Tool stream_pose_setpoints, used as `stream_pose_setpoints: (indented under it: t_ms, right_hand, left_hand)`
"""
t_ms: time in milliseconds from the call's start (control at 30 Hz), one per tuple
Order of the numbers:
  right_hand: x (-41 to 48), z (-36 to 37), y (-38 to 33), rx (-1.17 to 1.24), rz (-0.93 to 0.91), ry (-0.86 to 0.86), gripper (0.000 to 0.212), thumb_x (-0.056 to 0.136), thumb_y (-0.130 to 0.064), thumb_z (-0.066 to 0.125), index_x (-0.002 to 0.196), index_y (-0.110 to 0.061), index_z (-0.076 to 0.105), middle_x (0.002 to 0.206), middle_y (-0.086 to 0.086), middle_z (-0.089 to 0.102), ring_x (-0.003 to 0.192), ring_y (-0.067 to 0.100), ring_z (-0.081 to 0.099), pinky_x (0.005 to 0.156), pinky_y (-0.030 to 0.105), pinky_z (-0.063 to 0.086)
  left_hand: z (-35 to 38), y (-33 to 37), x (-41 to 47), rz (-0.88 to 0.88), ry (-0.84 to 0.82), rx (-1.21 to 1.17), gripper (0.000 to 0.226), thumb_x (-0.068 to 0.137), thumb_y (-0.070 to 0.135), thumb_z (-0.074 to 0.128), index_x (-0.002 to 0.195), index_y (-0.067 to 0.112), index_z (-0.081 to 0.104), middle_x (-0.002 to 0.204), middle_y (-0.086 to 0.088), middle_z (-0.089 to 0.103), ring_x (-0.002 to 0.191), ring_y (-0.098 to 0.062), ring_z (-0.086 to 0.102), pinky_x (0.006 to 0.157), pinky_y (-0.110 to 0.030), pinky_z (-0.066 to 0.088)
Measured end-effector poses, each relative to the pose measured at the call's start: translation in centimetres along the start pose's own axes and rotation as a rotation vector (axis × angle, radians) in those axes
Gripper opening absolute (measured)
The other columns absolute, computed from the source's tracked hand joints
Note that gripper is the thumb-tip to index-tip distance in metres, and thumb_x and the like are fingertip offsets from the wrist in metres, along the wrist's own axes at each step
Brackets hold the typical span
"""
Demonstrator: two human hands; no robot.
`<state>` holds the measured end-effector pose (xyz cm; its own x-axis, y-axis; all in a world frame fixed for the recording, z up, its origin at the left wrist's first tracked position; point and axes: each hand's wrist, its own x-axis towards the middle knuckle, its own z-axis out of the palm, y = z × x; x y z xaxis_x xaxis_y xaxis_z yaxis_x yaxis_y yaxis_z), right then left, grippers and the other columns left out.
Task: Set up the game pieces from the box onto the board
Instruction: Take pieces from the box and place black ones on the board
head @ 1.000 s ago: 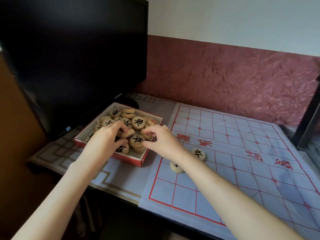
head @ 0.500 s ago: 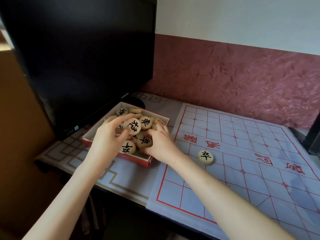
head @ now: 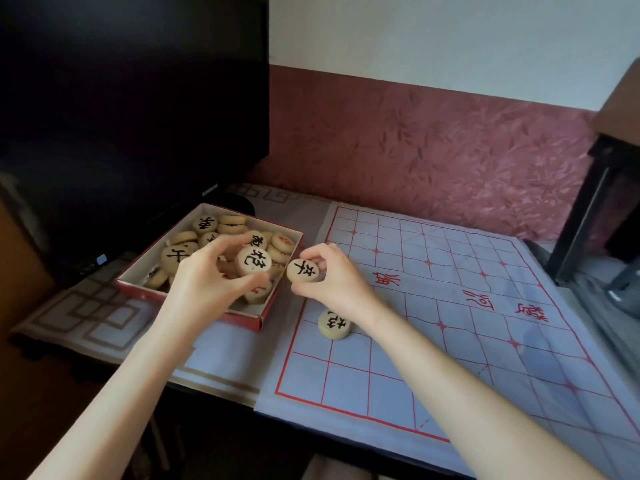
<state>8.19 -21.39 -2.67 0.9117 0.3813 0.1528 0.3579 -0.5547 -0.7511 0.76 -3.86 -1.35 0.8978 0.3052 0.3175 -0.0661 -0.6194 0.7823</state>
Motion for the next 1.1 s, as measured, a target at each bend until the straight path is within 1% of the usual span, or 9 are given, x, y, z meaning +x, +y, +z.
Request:
stream_pose_setpoints:
  t_ms: [100,233,333,533,667,767,867,967,1100]
  right_hand:
    - [-1.0,-2.1,1.6,0.035,0.083,0.036,0.05,0.071,-0.018,0.076,0.117,-0.018,0.056,0.114,0.001,0.053,0.101,0.011,0.048,0.081,0.021,0.037]
    - [-2.7,-5.3,4.0,0.063,0.165,0.091,0.054,0.07,-0.011,0.077,0.119,-0.015,0.056,0.119,0.006,0.055,0.101,0.012,0.051,0.081,0.019,0.038]
    - [-4.4,-8.0,5.8,0.041,0.191,0.121,0.054,0.07,-0.009,0.075,0.12,-0.014,0.056,0.121,0.005,0.055,0.101,0.013,0.053,0.075,0.016,0.039]
    - [-8.8,-13.5,8.8,0.022,0.278,0.176,0.053,0.069,-0.008,0.077,0.118,-0.017,0.058,0.112,0.001,0.058,0.096,0.01,0.055,0.075,0.017,0.042]
    - [-11.9,-17.6,10.7,0.036,0.352,0.202,0.049,0.071,-0.006,0.076,0.116,-0.018,0.06,0.102,-0.004,0.058,0.089,0.007,0.055,0.071,0.01,0.041]
    - [-14.0,-20.1,12.4,0.02,0.381,0.23,0.046,0.072,-0.005,0.076,0.115,-0.017,0.062,0.106,-0.003,0.063,0.087,0.0,0.054,0.066,0.003,0.039]
    - [-15.5,-21.2,14.1,-0.002,0.411,0.262,0.048,0.07,-0.006,0.078,0.115,-0.012,0.063,0.105,0.002,0.065,0.081,0.004,0.055,0.065,0.003,0.04]
    - [-15.8,-21.0,15.0,-0.069,0.413,0.228,0.048,0.069,-0.012,0.081,0.114,-0.014,0.063,0.095,-0.005,0.063,0.075,0.0,0.053,0.065,0.01,0.04]
    - [-15.2,-20.4,15.1,-0.154,0.36,0.227,0.044,0.069,-0.018,0.081,0.11,-0.017,0.064,0.098,-0.004,0.063,0.076,-0.002,0.051,0.059,0.002,0.038]
  left_hand:
    - [1.5,1.4,-0.1,0.008,-0.03,-0.011,0.065,0.07,0.034,0.077,0.128,0.037,0.049,0.094,0.015,0.06,0.08,0.01,0.056,0.065,-0.004,0.038]
    - [3.6,3.4,-0.1,0.028,-0.087,0.028,0.043,0.07,0.039,0.075,0.111,0.031,0.065,0.088,0.014,0.064,0.08,0.004,0.057,0.07,-0.013,0.041]
    - [5.6,5.0,-0.7,0.075,-0.161,0.021,0.04,0.069,0.039,0.076,0.107,0.031,0.065,0.087,0.016,0.064,0.082,0.005,0.058,0.068,-0.009,0.04]
    - [10.4,8.1,-2.2,0.145,-0.306,-0.002,0.04,0.069,0.039,0.076,0.107,0.029,0.066,0.091,0.017,0.066,0.086,0.007,0.058,0.069,-0.008,0.041]
    - [13.6,10.6,-3.7,0.165,-0.424,-0.016,0.039,0.069,0.037,0.077,0.105,0.029,0.065,0.095,0.015,0.068,0.085,0.006,0.06,0.066,-0.004,0.04]
    - [15.6,12.2,-5.1,0.175,-0.494,-0.026,0.037,0.07,0.038,0.076,0.104,0.03,0.065,0.094,0.016,0.067,0.085,0.005,0.06,0.072,-0.004,0.043]
    - [17.0,12.8,-6.2,0.175,-0.527,-0.051,0.041,0.07,0.037,0.076,0.109,0.028,0.065,0.099,0.014,0.067,0.09,0.002,0.06,0.074,-0.002,0.042]
    - [17.8,12.7,-6.7,0.16,-0.543,-0.06,0.043,0.069,0.035,0.077,0.11,0.026,0.065,0.1,0.013,0.067,0.092,0.001,0.06,0.071,0.001,0.039]
    - [18.0,12.5,-6.9,0.165,-0.541,-0.038,0.044,0.07,0.034,0.077,0.112,0.027,0.064,0.102,0.012,0.066,0.094,0.001,0.058,0.065,0.005,0.036]
